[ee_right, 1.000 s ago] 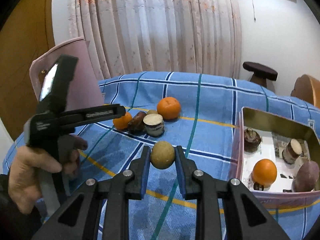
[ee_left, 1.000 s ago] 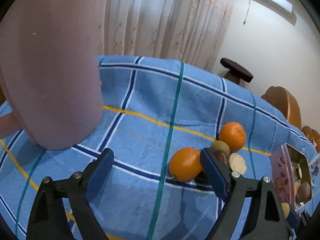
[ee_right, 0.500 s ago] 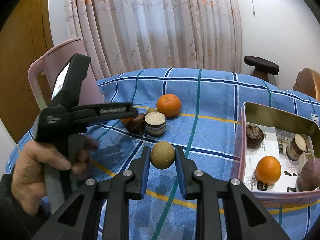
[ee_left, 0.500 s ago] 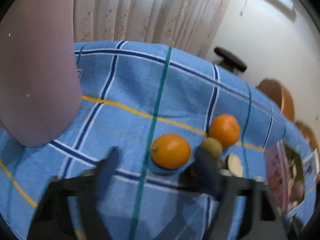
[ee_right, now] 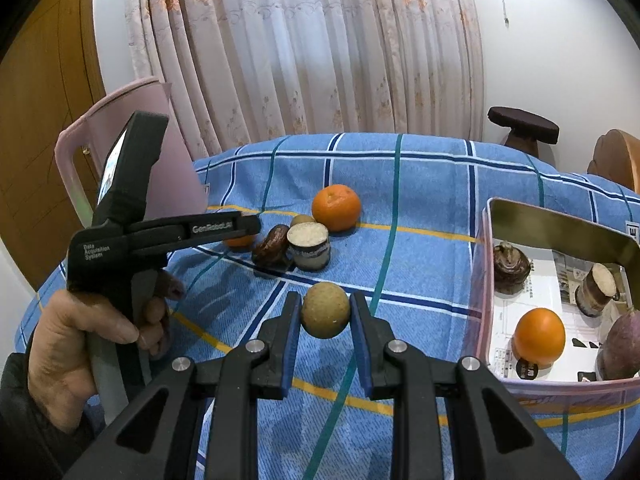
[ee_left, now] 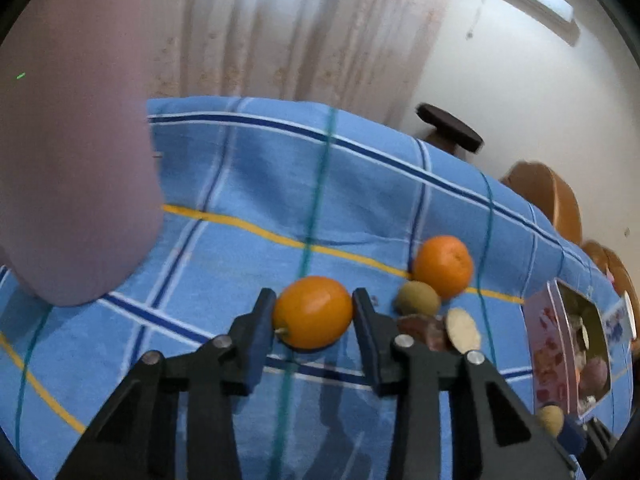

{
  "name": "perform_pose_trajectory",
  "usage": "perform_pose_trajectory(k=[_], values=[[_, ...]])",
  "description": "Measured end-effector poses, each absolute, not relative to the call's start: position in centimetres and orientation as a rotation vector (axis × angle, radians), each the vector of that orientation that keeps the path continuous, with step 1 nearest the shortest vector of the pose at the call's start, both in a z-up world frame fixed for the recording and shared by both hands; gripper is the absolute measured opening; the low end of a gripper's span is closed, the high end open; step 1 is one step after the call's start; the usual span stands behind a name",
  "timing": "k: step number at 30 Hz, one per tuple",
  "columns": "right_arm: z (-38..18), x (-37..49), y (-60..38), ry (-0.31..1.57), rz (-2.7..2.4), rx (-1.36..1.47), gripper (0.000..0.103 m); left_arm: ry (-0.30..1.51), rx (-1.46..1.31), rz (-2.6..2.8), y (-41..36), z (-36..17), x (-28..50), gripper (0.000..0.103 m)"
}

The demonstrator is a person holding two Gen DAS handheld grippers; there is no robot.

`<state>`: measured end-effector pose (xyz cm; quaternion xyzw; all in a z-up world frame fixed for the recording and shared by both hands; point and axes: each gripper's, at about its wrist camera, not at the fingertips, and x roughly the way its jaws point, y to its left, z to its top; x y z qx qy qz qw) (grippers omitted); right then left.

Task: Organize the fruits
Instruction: 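Grasp an orange with the left tool while the right tool holds the kiwi, then carry the orange and kiwi over the tin and release both inside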

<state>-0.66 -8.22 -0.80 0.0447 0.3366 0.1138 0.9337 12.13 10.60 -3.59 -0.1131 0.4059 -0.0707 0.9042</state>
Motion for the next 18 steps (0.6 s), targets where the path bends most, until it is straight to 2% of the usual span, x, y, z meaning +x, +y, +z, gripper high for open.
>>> perform_pose_trajectory(k=[10,18], values=[[1.4,-2.3,-9.2,0.542,0.186,0.069,0.026,0.554,-0.127,0.019,10.1,-0.3,7.2,0.041],[1.7,-2.1,-10.7,0.538,0.149,0.063,0.026,0.517,-0.049,-0.036,6.9,0.2,5.0,0.041]])
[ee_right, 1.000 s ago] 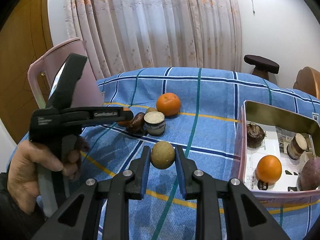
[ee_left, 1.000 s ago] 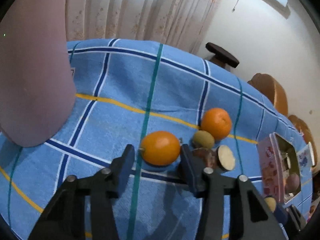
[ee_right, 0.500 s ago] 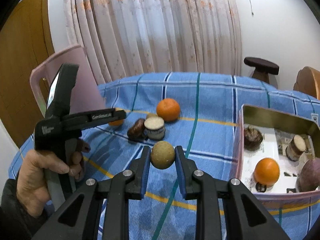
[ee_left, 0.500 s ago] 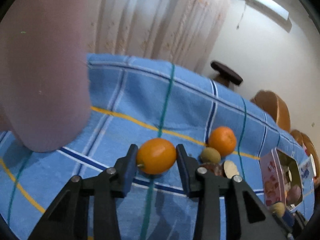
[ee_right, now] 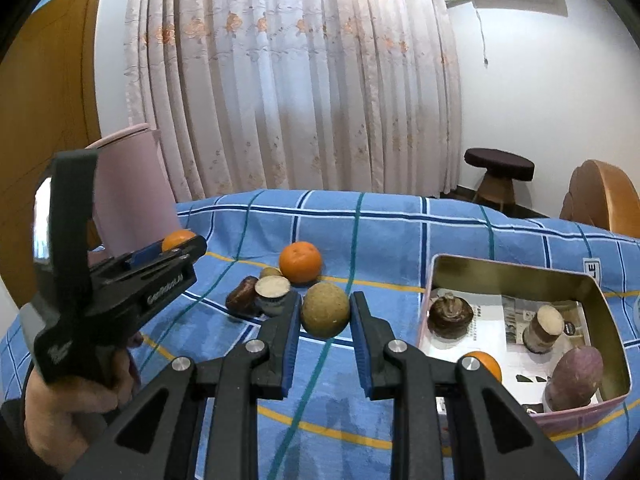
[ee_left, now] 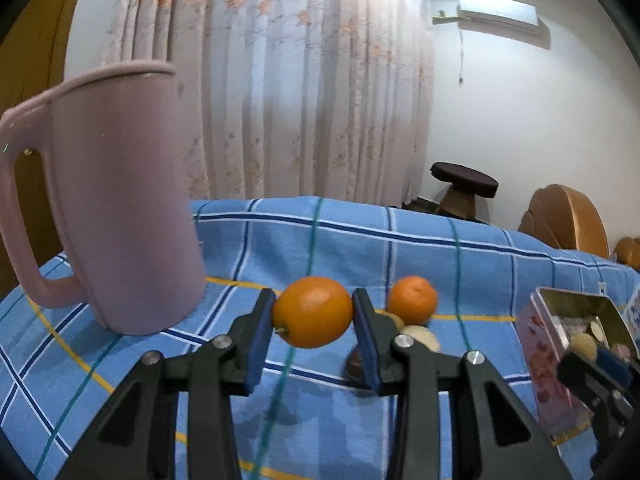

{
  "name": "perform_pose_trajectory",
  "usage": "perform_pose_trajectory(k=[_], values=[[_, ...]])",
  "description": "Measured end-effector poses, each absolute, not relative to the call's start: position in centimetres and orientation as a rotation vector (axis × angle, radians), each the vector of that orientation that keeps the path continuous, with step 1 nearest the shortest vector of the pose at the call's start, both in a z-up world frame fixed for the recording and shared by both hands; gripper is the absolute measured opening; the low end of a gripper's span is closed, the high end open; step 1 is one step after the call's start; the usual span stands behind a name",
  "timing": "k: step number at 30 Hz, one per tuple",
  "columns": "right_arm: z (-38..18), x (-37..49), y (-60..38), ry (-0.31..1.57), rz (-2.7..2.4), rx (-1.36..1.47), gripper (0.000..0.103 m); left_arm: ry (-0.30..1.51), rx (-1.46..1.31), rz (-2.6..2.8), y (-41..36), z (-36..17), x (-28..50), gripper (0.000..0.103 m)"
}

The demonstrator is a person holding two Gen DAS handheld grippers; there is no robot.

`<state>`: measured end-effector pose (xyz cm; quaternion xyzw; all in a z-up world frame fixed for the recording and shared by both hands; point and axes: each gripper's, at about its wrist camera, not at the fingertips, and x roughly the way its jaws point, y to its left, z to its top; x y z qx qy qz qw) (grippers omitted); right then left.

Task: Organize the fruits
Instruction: 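Carry the orange and kiwi over the tin and release both inside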

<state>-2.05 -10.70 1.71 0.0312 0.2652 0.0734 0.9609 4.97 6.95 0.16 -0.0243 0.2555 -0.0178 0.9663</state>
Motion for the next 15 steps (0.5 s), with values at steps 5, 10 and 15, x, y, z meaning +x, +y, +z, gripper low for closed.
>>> perform_pose_trajectory(k=[5,10,15], values=[[1.9,-2.2,-11.8,0.536,0.130,0.072,0.027,0.512,-0.024,-0.068,5.6,0.6,4.1,0.041],[2.2,-2.7,-13.6,0.524,0.099,0.081,0.027,0.519,-0.020,-0.098,3.9,0.8,3.1,0.041],[2.5,-3.0,-15.7,0.517,0.064,0.095,0.027,0.523,-0.008,-0.122,1.6,1.0,2.5,0.041]])
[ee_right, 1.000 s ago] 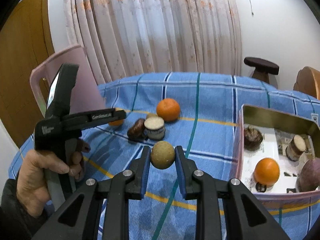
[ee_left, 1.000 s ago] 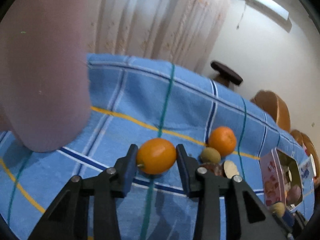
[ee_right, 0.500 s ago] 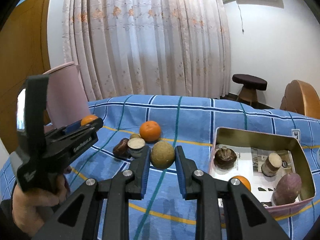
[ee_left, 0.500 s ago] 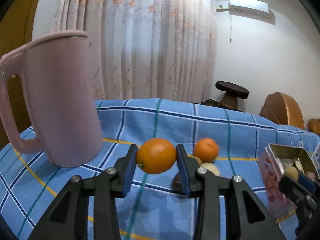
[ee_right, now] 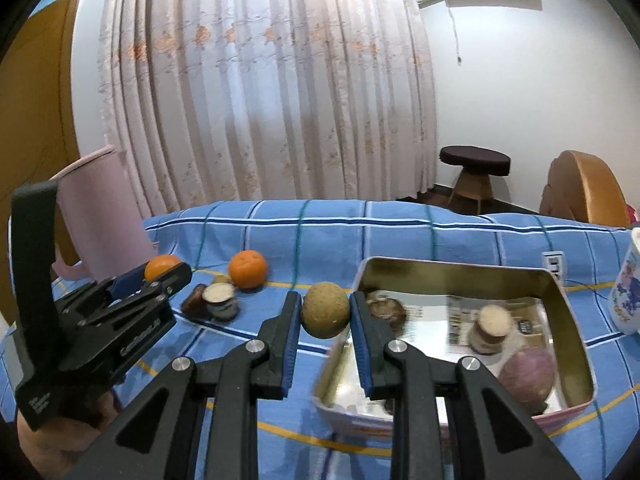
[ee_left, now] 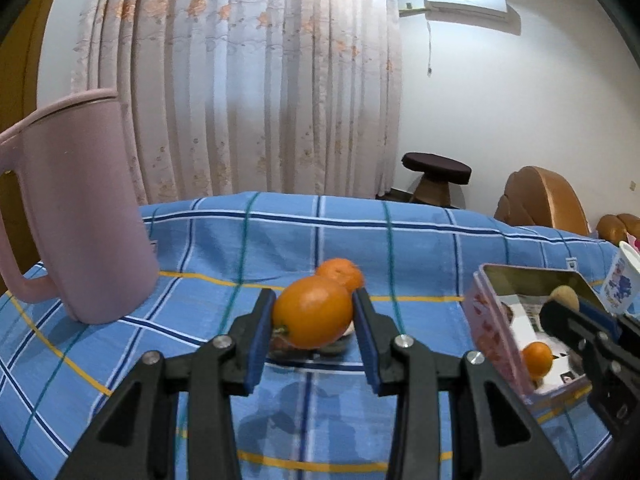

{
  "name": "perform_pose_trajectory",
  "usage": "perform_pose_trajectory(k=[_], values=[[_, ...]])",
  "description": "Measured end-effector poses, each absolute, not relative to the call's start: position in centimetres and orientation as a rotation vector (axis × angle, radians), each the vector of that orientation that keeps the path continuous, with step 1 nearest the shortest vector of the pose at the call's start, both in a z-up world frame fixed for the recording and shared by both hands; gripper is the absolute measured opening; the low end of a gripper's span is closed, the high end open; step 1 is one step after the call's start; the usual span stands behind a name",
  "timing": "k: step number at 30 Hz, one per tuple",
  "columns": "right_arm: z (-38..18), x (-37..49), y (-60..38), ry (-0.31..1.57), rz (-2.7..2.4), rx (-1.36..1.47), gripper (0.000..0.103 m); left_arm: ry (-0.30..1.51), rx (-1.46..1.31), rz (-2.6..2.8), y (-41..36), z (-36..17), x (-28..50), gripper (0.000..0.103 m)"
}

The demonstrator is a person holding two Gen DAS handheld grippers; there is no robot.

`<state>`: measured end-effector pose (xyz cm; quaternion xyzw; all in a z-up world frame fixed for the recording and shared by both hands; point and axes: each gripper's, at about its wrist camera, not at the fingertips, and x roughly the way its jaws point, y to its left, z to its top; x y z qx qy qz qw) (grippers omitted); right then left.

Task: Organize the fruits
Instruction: 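Carry the orange and kiwi over the tin and release both inside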

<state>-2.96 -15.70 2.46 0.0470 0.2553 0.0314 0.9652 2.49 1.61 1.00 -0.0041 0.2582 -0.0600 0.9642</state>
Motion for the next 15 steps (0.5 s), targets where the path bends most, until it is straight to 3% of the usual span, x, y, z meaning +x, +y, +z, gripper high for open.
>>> perform_pose_trajectory(k=[15], values=[[3.0,-3.9,-22.7,0.497,-0.044,0.093,0.027,0.495,0.021,-0.199,-5.6,2.5,1.7,0.041]])
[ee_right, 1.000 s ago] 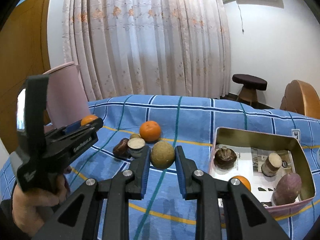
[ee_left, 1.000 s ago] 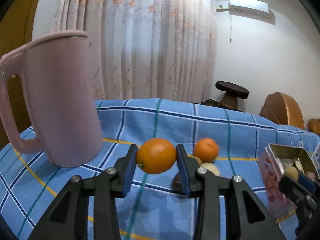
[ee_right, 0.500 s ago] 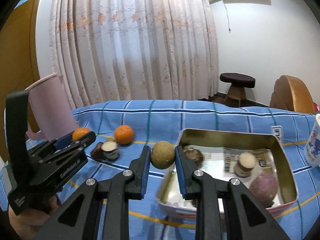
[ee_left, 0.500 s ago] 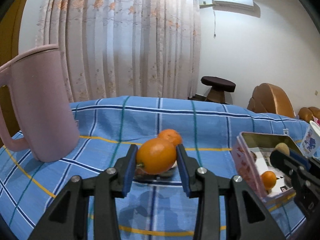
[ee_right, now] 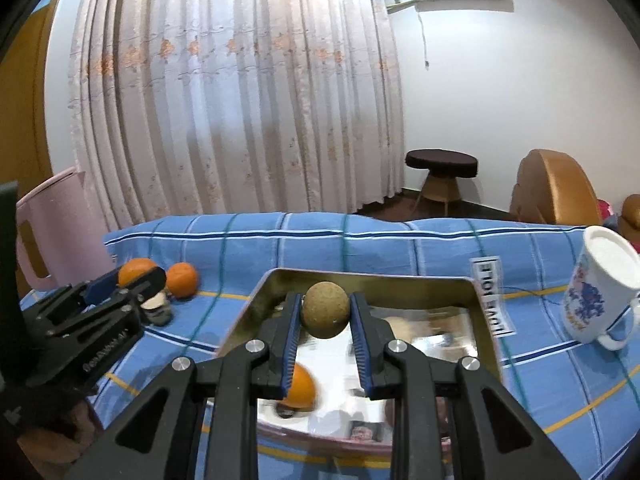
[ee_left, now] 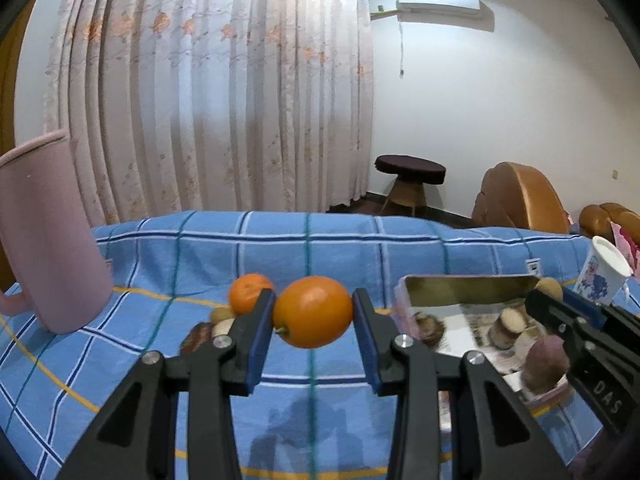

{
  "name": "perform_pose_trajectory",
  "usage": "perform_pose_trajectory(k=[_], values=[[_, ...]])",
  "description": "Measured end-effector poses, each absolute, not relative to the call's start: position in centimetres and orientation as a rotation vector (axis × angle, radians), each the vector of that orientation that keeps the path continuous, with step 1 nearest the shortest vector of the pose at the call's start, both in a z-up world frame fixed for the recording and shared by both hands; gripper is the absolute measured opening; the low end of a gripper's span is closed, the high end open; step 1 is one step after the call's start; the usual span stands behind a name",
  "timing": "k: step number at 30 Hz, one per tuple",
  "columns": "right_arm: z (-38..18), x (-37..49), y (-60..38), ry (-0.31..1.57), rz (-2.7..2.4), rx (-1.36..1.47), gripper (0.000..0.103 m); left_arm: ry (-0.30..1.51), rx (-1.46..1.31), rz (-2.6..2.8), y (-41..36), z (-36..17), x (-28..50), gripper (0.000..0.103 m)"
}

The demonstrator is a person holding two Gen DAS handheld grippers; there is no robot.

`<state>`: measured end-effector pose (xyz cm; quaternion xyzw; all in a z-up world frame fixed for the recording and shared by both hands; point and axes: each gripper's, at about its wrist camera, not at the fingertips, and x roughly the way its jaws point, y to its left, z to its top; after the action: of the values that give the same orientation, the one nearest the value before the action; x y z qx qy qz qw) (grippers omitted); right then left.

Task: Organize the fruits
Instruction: 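Carry the orange and kiwi over the tin and release both inside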

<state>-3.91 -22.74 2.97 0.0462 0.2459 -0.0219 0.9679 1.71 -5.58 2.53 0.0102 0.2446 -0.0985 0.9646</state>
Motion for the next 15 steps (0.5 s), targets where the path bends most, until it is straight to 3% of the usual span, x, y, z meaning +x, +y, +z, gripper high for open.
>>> perform_pose_trajectory(k=[15], values=[[2.2,-3.0,-28.4,0.525,-0.154,0.061,0.027,0.532,0.064,-0.280,-13.1,1.6,3.0,0.041]])
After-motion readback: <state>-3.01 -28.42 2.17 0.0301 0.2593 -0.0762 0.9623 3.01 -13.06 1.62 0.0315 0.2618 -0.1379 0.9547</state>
